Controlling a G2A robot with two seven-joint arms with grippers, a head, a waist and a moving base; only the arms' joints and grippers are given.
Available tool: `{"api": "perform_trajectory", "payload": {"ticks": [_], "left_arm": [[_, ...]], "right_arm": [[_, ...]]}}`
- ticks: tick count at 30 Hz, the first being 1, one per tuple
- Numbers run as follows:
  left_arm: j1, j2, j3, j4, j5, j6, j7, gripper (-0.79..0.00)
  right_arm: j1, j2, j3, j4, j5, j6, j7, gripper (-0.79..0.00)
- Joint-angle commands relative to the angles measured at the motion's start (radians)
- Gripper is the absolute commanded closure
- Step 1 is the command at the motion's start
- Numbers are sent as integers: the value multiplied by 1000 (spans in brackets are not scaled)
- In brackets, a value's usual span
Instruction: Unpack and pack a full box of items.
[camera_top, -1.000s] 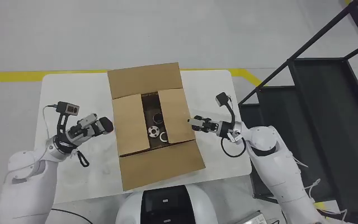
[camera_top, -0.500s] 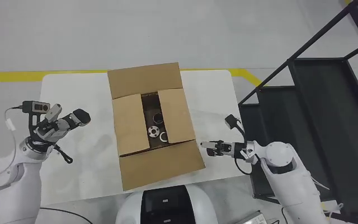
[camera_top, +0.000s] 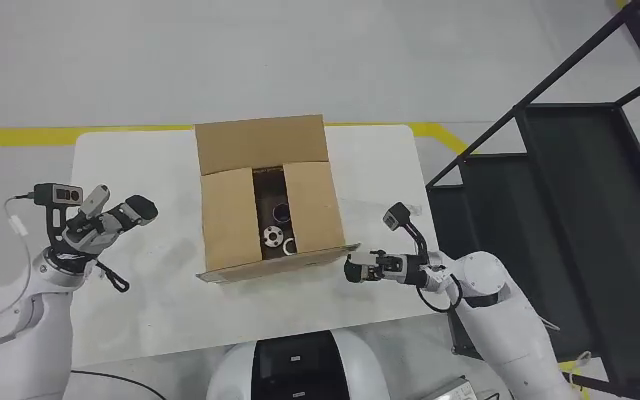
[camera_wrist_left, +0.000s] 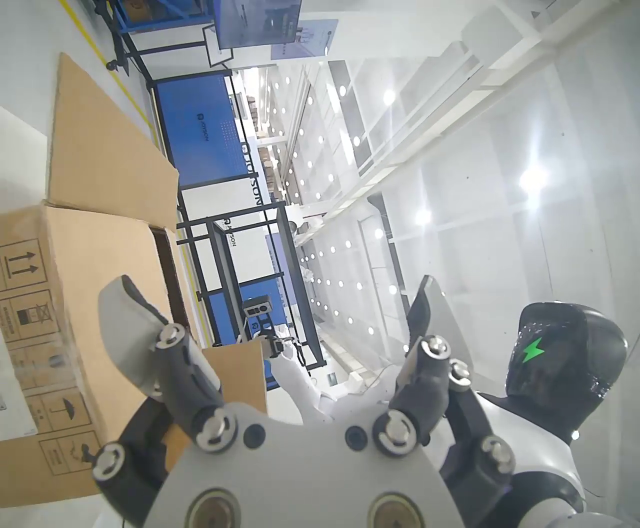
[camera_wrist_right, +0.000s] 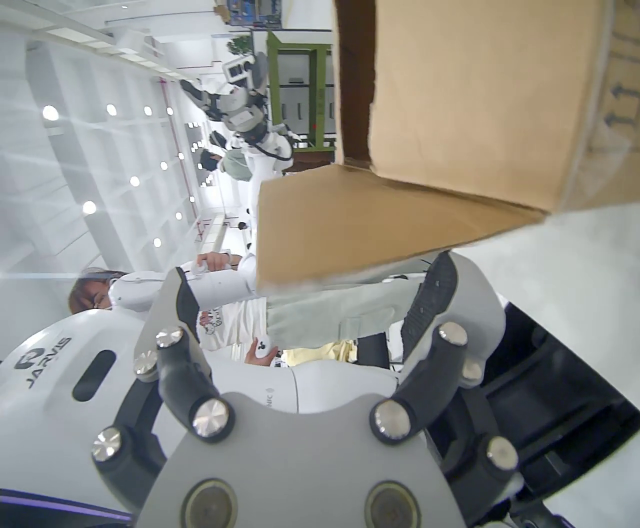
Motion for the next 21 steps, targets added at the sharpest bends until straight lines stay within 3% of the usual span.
{"api": "perform_trajectory", "payload": {"ticks": [1,5,12,21], "left_arm": [[4,0,-5,-3,0,-4,6,-785],[15,1,-12,-9,-7,-10,15,-785],[36,2,-19,-36,-13,-31,-5,-785],[90,8,-13,-103,-57,-14,-177,-785]], "right_arm": [[10,-3,-5,18,58,-25,-13,-785],[42,-7,-20,47,99,-53,-46,-785],[130,-17,-84,109,21,-71,-134,-785],[238,-32,-187,177,-120,-90,-219,-785]]}}
